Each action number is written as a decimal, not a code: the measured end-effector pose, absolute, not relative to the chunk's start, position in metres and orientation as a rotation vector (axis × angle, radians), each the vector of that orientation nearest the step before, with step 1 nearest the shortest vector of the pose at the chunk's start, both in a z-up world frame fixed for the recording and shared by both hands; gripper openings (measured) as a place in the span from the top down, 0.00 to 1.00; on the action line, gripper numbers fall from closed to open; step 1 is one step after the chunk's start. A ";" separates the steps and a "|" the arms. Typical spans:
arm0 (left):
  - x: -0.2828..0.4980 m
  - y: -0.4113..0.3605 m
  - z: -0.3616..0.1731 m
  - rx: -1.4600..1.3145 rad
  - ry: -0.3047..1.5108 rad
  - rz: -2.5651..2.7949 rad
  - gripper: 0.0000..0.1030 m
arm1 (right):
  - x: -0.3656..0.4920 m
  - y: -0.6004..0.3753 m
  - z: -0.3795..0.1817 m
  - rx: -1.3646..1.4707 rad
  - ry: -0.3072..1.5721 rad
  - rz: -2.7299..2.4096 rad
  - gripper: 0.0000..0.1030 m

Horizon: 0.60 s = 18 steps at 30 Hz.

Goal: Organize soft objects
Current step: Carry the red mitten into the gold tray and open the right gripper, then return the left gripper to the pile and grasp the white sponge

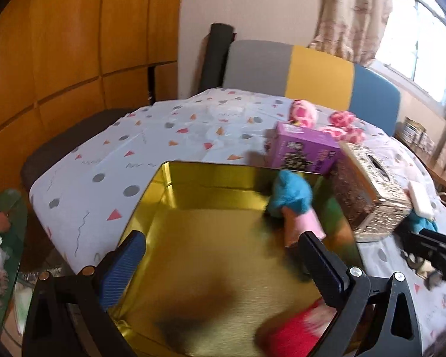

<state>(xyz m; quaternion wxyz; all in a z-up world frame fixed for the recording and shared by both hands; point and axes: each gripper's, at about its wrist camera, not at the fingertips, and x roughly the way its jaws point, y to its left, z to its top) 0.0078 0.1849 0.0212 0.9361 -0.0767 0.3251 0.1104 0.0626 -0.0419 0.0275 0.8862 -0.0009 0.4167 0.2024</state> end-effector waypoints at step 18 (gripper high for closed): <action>0.010 0.110 0.041 -0.053 0.667 0.006 0.00 | 0.081 -0.214 0.041 0.051 0.785 -0.012 0.36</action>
